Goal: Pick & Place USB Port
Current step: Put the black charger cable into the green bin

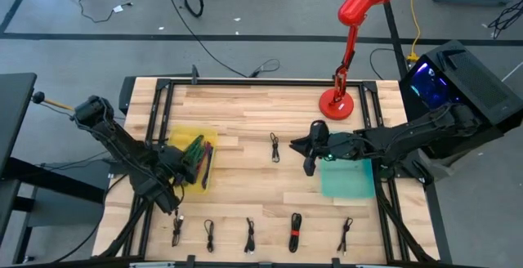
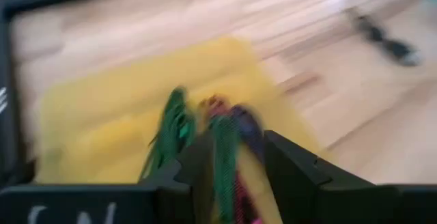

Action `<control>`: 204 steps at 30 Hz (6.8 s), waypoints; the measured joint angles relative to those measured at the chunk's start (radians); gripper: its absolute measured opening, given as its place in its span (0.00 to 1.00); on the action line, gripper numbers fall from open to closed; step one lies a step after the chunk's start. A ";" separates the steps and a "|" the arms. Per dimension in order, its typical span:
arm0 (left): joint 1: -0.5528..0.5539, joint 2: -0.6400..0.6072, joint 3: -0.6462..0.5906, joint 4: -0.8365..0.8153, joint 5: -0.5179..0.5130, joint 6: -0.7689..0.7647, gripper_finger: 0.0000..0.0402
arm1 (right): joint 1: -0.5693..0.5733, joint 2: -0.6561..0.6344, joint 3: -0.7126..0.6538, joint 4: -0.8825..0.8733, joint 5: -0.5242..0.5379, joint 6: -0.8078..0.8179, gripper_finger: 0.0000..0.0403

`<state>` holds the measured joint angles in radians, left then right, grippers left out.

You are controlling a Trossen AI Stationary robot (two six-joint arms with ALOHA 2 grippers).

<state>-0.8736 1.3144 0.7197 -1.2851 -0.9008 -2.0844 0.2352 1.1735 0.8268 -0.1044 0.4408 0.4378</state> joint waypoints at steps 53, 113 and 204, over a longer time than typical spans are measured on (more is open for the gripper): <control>-0.006 0.000 0.001 0.684 -0.355 0.763 0.37 | -0.304 0.658 0.227 -0.184 -0.327 0.157 0.36; -0.005 0.001 0.000 0.698 -0.332 0.771 0.37 | -0.240 0.716 0.255 -0.323 -0.311 0.250 0.36; -0.005 0.000 0.001 0.717 -0.264 0.762 0.37 | 0.629 0.088 0.153 -1.331 -0.239 1.486 0.17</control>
<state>-0.8787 1.3148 0.7208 -0.5678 -1.1652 -1.3220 0.8646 1.2617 0.9798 -1.4355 0.2016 1.9236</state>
